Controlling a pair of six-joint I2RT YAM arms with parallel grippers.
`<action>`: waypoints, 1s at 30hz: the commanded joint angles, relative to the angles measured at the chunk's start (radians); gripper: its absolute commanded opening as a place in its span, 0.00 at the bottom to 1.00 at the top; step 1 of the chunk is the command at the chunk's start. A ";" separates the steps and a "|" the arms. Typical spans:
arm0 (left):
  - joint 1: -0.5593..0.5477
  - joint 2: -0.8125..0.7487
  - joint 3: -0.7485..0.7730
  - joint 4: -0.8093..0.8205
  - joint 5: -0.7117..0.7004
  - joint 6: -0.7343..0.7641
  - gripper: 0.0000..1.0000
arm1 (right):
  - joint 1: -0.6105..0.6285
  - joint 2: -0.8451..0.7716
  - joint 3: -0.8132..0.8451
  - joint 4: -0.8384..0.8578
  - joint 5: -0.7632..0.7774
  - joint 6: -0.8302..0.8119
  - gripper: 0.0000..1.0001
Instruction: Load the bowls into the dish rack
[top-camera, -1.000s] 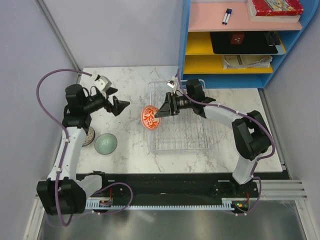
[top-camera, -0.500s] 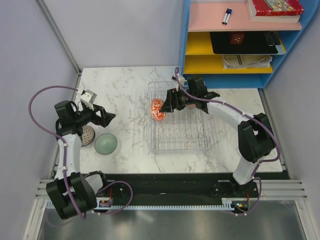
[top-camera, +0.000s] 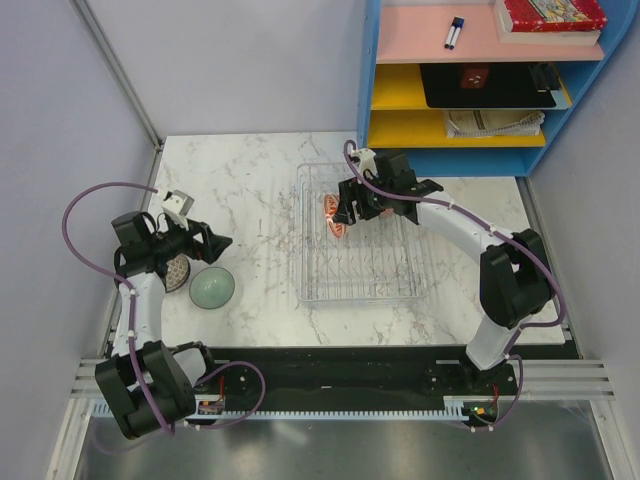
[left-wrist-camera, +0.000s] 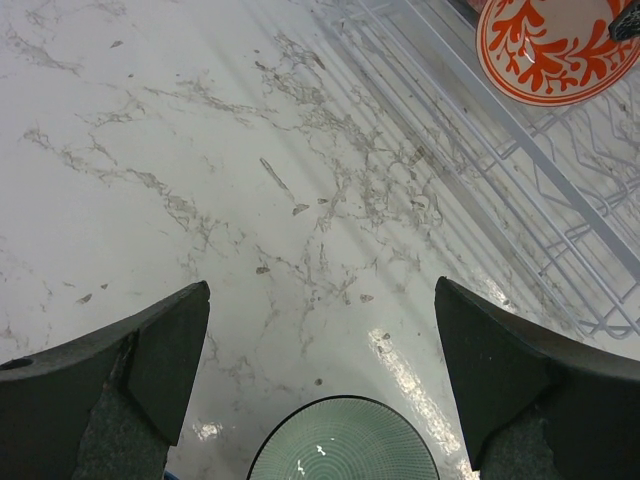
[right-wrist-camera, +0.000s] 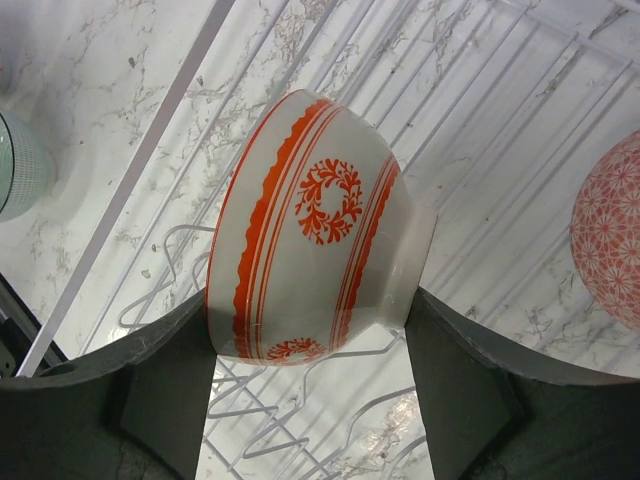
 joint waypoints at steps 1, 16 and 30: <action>0.006 -0.006 -0.002 0.043 0.065 0.034 1.00 | 0.002 -0.037 0.058 0.022 0.009 -0.024 0.00; 0.008 0.003 -0.010 0.051 0.063 0.030 1.00 | 0.096 0.021 0.174 -0.058 0.311 -0.213 0.00; 0.008 0.008 -0.019 0.060 0.062 0.028 1.00 | 0.199 0.201 0.302 -0.051 0.761 -0.631 0.00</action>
